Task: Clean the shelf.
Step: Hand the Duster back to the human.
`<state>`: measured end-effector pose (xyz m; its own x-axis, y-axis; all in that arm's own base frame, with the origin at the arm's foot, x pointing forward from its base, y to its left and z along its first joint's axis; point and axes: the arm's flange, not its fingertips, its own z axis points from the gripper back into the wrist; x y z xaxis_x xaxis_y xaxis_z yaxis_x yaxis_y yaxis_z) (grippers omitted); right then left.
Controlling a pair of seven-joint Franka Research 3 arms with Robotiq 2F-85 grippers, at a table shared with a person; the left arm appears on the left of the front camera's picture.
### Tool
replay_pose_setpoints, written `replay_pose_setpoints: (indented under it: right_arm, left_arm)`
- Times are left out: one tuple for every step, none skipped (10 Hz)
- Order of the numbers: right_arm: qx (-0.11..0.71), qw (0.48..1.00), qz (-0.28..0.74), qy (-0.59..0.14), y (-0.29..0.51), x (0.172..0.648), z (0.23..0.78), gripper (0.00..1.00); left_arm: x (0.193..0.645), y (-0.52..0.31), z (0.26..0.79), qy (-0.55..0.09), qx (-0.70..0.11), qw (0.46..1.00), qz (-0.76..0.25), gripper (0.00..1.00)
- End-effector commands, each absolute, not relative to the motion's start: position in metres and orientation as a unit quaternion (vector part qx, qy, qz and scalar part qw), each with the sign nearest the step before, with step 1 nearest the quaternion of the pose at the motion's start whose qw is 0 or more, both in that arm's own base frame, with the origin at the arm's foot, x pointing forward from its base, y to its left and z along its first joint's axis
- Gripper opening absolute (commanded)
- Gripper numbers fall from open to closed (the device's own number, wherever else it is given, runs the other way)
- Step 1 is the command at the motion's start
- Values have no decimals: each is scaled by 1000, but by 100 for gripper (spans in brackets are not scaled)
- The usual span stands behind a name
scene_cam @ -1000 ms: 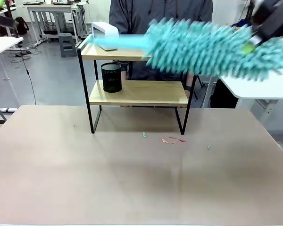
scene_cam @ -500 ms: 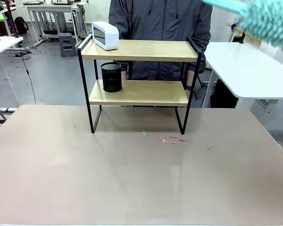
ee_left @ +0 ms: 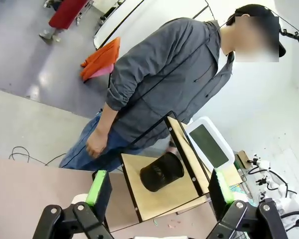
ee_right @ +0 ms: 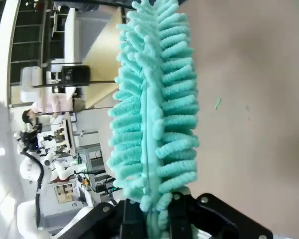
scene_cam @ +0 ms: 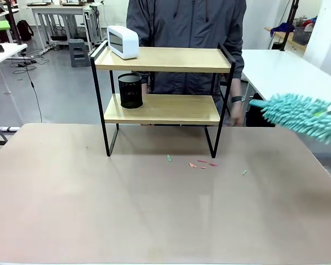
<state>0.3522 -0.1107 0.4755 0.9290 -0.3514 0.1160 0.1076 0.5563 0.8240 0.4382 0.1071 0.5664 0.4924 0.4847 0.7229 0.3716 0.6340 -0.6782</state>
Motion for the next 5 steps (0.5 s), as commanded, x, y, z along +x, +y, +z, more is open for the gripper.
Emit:
replay_pose_setpoints:
  right_arm:
    - [455,869,-121,-154,-122,339,497,0]
    - [455,869,-121,-154,-122,339,497,0]
    - [455,869,-121,-154,-122,339,497,0]
    - [455,869,-121,-154,-122,339,497,0]
    - [455,869,-121,-154,-122,339,497,0]
  left_arm:
    - [436,110,572,-497,-433,752,34,100]
    - [436,110,572,-497,-433,752,34,100]
    - [436,110,572,-497,-433,752,34,100]
    - [436,110,572,-497,-433,752,34,100]
    - [436,110,572,-497,-433,752,34,100]
